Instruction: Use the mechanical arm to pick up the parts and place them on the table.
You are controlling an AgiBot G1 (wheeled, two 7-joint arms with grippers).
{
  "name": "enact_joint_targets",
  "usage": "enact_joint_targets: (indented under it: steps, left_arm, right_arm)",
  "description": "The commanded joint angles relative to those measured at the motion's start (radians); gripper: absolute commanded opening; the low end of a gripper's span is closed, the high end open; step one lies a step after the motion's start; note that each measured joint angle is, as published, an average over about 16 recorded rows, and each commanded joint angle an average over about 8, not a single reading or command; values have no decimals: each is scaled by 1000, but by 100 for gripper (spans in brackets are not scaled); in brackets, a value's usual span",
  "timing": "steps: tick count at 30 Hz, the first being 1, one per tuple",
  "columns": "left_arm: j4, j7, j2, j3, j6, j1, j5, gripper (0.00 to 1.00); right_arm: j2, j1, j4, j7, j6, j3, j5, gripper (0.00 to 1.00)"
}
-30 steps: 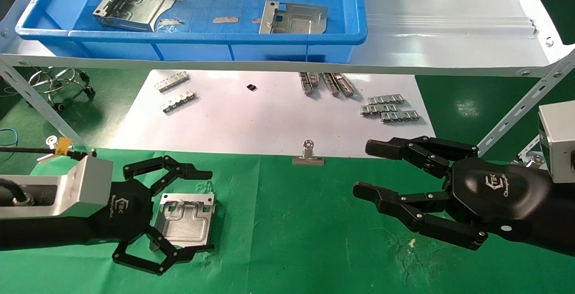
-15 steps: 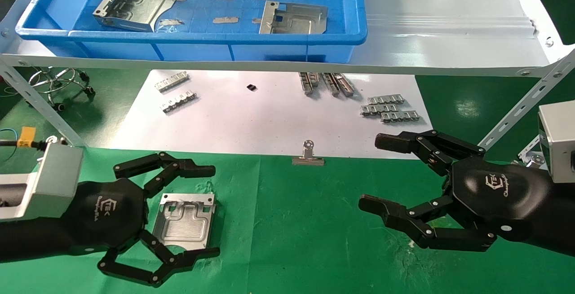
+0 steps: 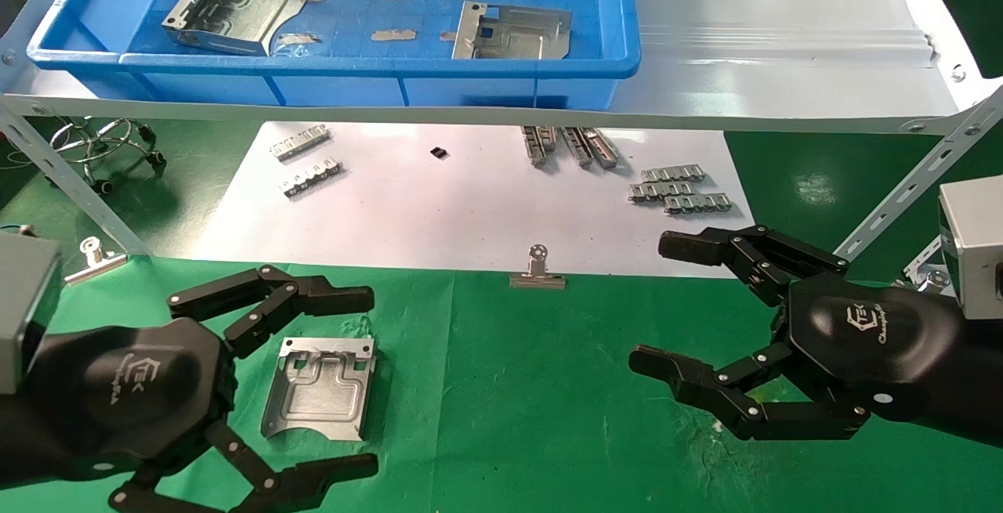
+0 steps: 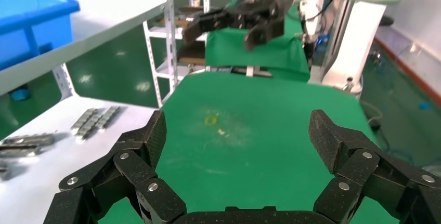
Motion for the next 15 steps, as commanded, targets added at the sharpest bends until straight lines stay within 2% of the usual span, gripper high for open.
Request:
enact_joint_targets:
  steps: [1, 15]
  left_arm:
    - [-15, -18, -4, -14, 0, 14, -17, 100]
    - [-27, -30, -8, -27, 1, 28, -33, 100]
  right_arm:
    - [0, 0, 0, 0, 0, 0, 0, 100]
    - [0, 0, 0, 0, 0, 0, 0, 100]
